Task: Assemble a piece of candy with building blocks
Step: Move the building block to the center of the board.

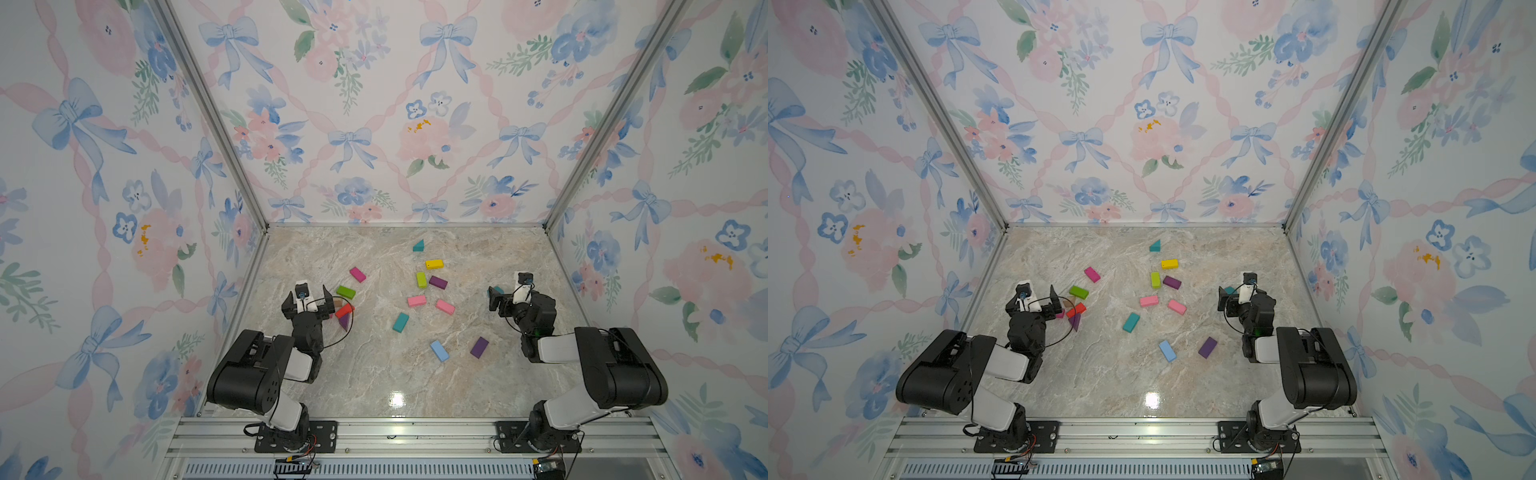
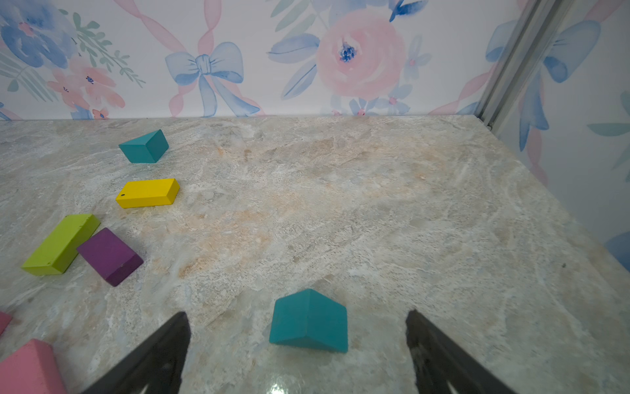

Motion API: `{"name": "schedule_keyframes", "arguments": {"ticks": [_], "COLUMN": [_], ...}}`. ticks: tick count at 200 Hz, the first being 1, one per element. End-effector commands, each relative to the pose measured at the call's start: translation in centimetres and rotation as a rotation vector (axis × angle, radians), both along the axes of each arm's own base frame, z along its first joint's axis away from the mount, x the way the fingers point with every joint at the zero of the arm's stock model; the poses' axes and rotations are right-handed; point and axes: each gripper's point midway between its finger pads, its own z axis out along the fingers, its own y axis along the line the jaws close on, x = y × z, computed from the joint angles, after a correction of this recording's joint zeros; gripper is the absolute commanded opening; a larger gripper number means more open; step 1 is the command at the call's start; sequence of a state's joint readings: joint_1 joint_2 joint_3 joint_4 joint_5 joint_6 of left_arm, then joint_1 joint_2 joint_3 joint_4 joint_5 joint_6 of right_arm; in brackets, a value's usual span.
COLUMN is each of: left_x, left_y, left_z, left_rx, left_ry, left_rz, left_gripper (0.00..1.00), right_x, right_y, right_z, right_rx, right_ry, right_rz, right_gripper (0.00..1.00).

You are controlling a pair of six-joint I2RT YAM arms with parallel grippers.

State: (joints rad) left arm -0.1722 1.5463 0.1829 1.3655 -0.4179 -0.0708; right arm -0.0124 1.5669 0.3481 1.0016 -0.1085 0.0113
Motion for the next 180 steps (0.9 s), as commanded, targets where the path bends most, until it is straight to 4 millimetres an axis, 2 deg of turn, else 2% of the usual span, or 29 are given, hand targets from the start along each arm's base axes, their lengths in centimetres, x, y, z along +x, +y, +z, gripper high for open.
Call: {"name": "schedule_keyframes", "arguments": {"ticks": [1, 69, 111, 127, 144, 156, 180], "left_x": [0.0, 0.1, 0.0, 0.0, 0.4, 1.0, 2.7], "left_y": [0.0, 0.0, 0.2, 0.3, -0.7, -1.0, -3.7], "left_z": [0.0, 0.0, 0.3, 1.1, 2.9, 4.9, 8.5], "left_rx": [0.000, -0.006, 0.000, 0.031, 0.085, 0.043, -0.043], "left_ry": [-0.006, -0.005, -0.011, -0.002, 0.031, 0.055, 0.157], "left_rz": [-0.031, -0.033, -0.011, 0.048, 0.081, 0.128, 0.011], "left_gripper": [0.98, 0.98, 0.98, 0.98, 0.98, 0.98, 0.98], "right_x": [0.3, 0.3, 0.3, 0.3, -0.5, -0.8, -1.3], "right_y": [-0.3, -0.4, -1.2, -1.4, -1.6, -1.3, -0.5], "right_z": [0.4, 0.4, 0.3, 0.5, 1.9, 2.8, 5.0], "right_rx": [0.009, 0.009, 0.005, -0.016, -0.034, -0.056, -0.047], "right_ry": [-0.008, -0.008, -0.003, -0.001, -0.017, 0.020, 0.119], "right_rz": [-0.015, -0.015, -0.071, -0.106, -0.134, -0.140, -0.150], "right_gripper": [0.99, 0.99, 0.99, 0.99, 0.99, 0.99, 0.99]}}
